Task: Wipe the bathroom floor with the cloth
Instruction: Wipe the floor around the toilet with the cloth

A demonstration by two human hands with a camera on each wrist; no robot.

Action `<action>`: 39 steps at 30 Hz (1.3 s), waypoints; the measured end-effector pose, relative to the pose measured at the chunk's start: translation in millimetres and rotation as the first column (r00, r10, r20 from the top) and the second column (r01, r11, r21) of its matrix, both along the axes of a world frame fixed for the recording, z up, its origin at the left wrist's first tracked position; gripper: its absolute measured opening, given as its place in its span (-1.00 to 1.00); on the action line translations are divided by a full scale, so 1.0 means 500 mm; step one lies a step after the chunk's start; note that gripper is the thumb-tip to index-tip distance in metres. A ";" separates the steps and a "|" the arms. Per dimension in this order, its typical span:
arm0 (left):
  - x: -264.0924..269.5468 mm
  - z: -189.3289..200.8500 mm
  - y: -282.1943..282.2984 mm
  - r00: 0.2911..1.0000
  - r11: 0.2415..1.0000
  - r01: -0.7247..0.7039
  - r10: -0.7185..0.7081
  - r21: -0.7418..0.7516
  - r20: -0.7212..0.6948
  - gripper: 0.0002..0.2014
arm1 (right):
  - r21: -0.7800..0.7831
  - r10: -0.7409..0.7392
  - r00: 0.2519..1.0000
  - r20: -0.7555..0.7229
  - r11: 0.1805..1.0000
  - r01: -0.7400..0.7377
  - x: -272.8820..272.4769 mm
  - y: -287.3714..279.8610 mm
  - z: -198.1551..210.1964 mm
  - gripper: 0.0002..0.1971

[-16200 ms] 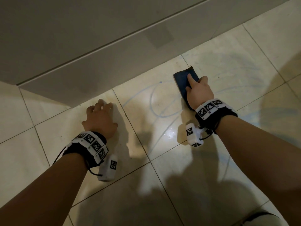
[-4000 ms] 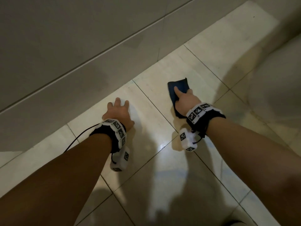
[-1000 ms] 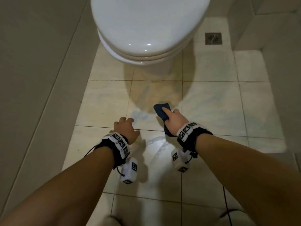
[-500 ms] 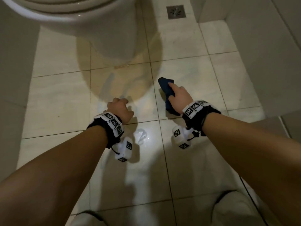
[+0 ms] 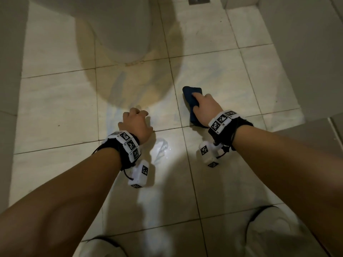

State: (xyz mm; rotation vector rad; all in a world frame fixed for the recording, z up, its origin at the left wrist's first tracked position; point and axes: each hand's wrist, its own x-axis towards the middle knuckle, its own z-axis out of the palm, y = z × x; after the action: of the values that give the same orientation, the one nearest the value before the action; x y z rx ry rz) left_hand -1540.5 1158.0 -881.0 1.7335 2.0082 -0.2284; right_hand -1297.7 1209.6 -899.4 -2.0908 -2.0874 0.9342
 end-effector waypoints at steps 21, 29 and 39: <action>0.003 -0.050 0.029 0.988 0.991 0.135 -0.133 0.020 -0.079 -0.38 | -0.148 0.204 0.930 0.306 0.975 -0.165 -0.052 -0.041 -0.054 -0.27; 0.010 -0.069 0.036 0.986 0.990 0.143 -0.143 -0.007 -0.092 -0.39 | -0.163 0.187 0.944 0.272 0.976 -0.146 -0.075 0.027 -0.054 -0.28; 0.023 -0.058 0.034 0.987 0.993 0.119 -0.121 -0.023 -0.105 -0.36 | -0.188 0.200 0.926 0.321 0.971 -0.145 -0.099 0.136 -0.032 -0.22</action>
State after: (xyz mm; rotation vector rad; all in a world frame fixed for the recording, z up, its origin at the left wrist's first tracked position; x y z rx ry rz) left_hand -1529.0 1175.1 -909.9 1.8702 1.9709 -0.3840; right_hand -1347.5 1277.8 -915.4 -2.3199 -2.4754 0.8361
